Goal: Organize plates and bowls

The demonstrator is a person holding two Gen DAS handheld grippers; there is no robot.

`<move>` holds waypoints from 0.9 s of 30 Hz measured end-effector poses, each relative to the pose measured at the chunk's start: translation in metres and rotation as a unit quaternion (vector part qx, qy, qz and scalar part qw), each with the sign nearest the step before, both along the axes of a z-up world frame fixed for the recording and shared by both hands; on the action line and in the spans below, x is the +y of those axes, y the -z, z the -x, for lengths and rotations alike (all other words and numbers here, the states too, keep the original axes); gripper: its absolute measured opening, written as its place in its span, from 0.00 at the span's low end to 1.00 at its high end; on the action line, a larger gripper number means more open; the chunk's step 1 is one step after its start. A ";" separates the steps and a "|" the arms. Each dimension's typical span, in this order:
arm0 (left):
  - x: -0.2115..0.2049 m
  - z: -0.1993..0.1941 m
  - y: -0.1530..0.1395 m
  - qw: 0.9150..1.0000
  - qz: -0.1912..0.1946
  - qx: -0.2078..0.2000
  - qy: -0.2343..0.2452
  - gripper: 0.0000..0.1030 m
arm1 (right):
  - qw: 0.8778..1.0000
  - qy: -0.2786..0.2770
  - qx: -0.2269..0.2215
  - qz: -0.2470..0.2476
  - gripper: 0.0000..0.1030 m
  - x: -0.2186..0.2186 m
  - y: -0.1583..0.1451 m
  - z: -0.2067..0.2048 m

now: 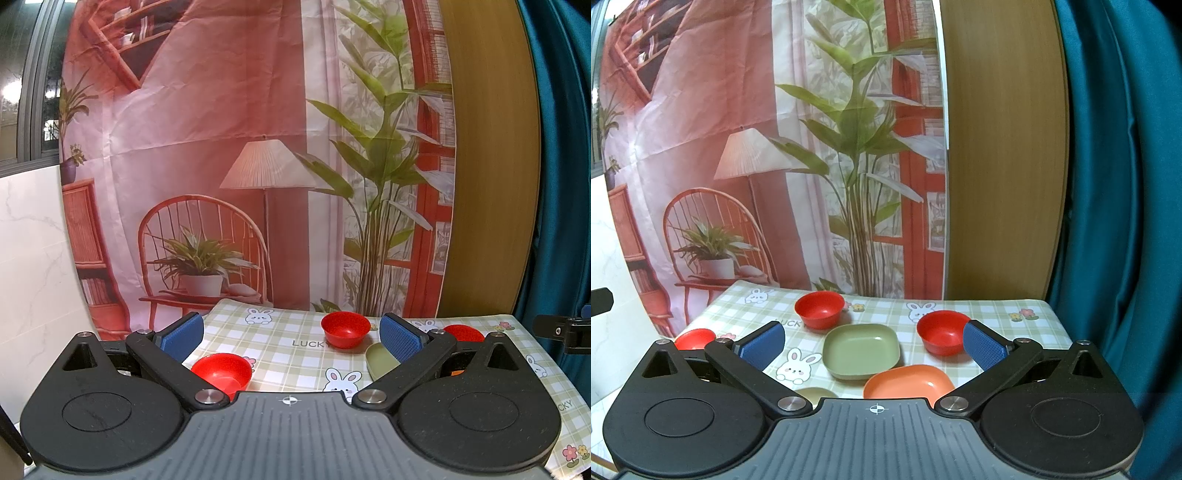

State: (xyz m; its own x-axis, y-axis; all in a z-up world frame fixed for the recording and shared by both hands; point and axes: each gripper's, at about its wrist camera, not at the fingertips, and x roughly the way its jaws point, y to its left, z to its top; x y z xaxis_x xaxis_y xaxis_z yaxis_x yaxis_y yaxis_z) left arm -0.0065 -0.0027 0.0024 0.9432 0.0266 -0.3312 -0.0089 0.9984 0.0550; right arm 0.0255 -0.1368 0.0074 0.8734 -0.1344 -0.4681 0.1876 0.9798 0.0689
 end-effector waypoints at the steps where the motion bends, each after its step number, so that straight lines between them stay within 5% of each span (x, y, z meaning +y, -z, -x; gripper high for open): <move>1: 0.000 0.000 0.000 1.000 0.000 0.000 0.000 0.99 | 1.000 -0.001 0.000 0.000 1.00 0.000 0.000 0.000; 27: 0.000 0.000 0.000 1.000 0.001 0.000 0.000 0.99 | 1.000 -0.001 -0.001 0.000 1.00 0.000 0.001 0.001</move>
